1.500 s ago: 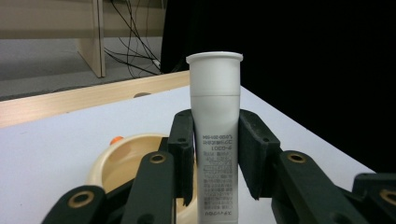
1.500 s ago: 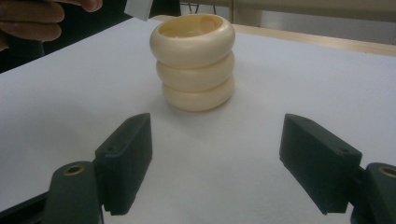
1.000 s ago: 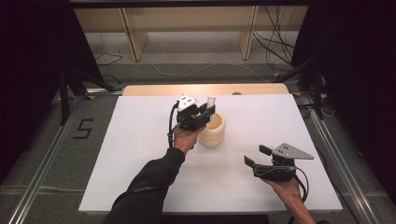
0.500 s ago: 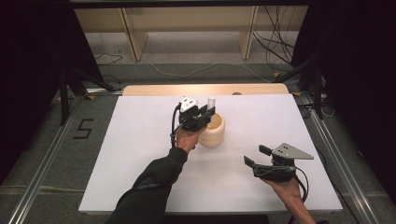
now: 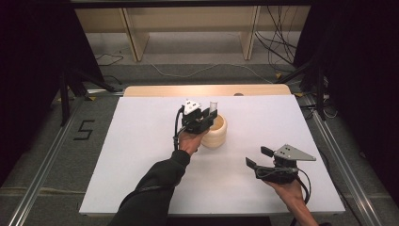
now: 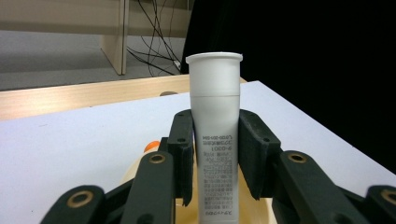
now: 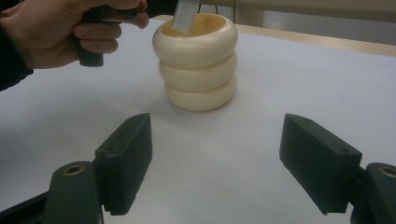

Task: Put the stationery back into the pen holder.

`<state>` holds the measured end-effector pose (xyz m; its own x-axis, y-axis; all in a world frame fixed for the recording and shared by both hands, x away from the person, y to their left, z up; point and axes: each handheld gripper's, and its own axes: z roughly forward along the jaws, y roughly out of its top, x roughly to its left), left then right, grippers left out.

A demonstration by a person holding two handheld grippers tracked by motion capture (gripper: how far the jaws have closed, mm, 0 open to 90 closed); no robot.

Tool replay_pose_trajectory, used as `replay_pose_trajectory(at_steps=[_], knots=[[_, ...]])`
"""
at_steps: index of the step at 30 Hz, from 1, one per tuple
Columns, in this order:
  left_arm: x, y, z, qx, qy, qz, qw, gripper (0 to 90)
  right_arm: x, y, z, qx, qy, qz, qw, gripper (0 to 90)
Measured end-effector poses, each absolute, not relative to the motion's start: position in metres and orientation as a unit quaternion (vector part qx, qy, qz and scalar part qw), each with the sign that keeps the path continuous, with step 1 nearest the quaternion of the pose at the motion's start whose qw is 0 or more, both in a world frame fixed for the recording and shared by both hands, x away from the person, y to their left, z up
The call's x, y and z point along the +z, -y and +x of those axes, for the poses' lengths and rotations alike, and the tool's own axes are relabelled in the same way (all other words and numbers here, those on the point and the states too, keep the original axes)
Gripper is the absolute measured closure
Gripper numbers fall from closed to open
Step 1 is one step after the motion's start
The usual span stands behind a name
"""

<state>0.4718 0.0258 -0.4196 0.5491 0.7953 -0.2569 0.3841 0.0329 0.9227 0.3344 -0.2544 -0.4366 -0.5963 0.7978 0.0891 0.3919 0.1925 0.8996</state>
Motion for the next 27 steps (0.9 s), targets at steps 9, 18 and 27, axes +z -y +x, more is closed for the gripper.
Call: replay_pose_trajectory(at_steps=[9,18,27], knots=[[-0.4262,-0.0281,0.4719,0.178,-0.445,0.674,0.563,68.0,-0.4369,0.2543,0.3346,0.494,-0.745,0.399,0.205,26.0],[-0.4284,-0.0281,0.4702,0.178,-0.441,0.680,0.558,67.9,-0.4370,0.2542,0.3347,0.494,-0.745,0.398,0.206,26.0],[-0.4302,-0.0276,0.4676,0.180,-0.440,0.692,0.543,67.9,-0.4371,0.2541,0.3346,0.493,-0.746,0.398,0.206,26.0]])
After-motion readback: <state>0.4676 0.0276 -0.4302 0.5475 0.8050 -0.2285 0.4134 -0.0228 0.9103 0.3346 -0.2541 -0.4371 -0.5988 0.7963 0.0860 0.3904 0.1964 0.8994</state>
